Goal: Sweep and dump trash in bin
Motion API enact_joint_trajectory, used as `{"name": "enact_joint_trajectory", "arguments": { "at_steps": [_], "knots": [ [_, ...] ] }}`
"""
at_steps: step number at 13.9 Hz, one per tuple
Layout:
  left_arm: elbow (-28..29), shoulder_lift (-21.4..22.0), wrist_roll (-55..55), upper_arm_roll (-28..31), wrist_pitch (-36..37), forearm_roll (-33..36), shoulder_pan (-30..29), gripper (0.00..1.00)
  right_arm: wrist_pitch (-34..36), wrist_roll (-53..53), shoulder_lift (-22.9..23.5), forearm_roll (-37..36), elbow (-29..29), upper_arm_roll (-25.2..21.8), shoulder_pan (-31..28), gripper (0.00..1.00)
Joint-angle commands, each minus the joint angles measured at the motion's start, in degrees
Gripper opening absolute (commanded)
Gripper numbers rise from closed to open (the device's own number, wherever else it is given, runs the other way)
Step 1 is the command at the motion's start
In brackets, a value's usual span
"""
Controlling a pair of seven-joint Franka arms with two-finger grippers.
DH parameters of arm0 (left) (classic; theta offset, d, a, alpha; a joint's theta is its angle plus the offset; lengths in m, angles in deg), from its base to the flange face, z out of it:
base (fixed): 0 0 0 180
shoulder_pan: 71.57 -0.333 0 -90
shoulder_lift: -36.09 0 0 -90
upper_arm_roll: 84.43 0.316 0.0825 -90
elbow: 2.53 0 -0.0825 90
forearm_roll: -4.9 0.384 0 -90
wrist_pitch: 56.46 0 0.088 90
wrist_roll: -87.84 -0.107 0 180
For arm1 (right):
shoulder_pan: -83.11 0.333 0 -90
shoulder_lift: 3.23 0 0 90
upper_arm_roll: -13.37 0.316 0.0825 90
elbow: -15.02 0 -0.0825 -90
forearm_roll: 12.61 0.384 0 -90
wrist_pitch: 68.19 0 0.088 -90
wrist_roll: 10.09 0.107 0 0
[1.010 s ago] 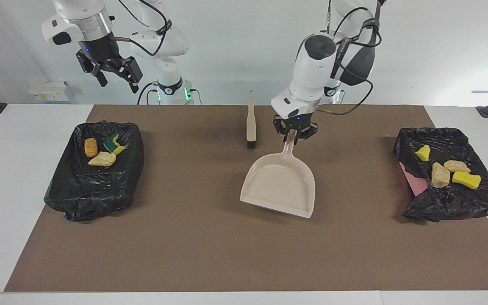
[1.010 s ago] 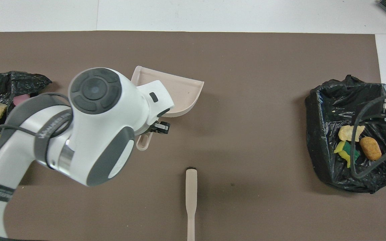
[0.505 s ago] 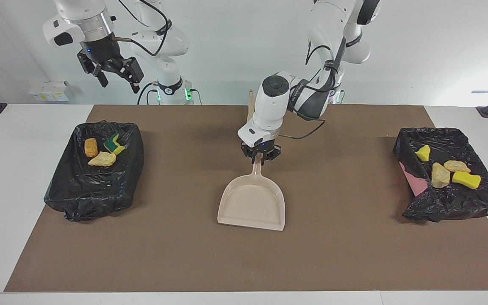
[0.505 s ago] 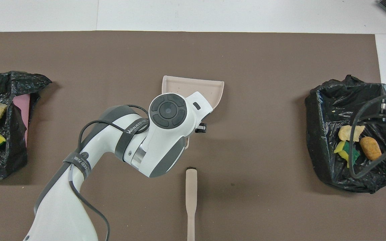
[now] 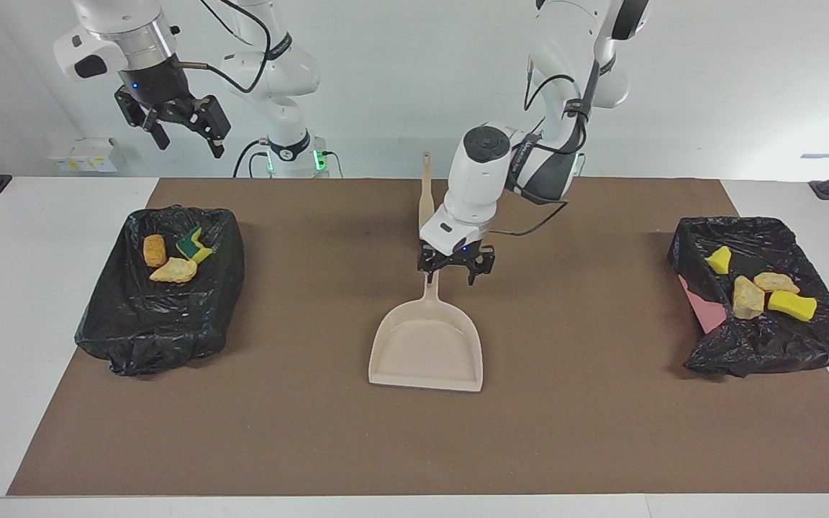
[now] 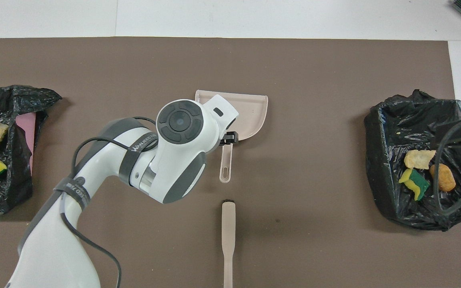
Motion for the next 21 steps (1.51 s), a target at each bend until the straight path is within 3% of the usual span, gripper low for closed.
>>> {"name": "enact_joint_trajectory", "arguments": {
  "at_steps": [1, 6, 10, 15, 19, 21],
  "knots": [
    [-0.38, 2.67, -2.73, -0.35, 1.68, 1.45, -4.88, 1.0, -0.11, -1.31, -0.19, -0.05, 0.35, 0.27, -0.38, 1.0],
    [-1.43, 5.84, -14.94, -0.52, 4.83, 0.4, -14.28, 1.0, -0.11, -1.4, -0.19, -0.05, 0.35, 0.27, -0.38, 1.0],
    [-4.77, 7.15, -25.93, -0.35, 11.77, -1.54, -21.66, 1.0, -0.11, -1.22, -0.19, -0.05, 0.35, 0.18, -0.47, 1.0],
    [-4.68, 11.02, -38.16, 0.0, 18.1, -3.03, -30.37, 1.0, -0.11, -1.31, -0.19, -0.05, 0.26, 0.27, -0.38, 1.0],
    [-5.12, 13.49, -38.0, 0.62, 22.32, -2.33, -31.61, 1.0, -0.11, -1.31, -0.19, 0.04, 0.35, 0.18, -0.47, 1.0],
    [-7.75, 14.71, -38.0, 0.62, 28.01, -1.11, -31.7, 1.0, -0.11, -1.31, -0.19, -0.05, 0.26, 0.18, -0.47, 1.0]
  ]
}}
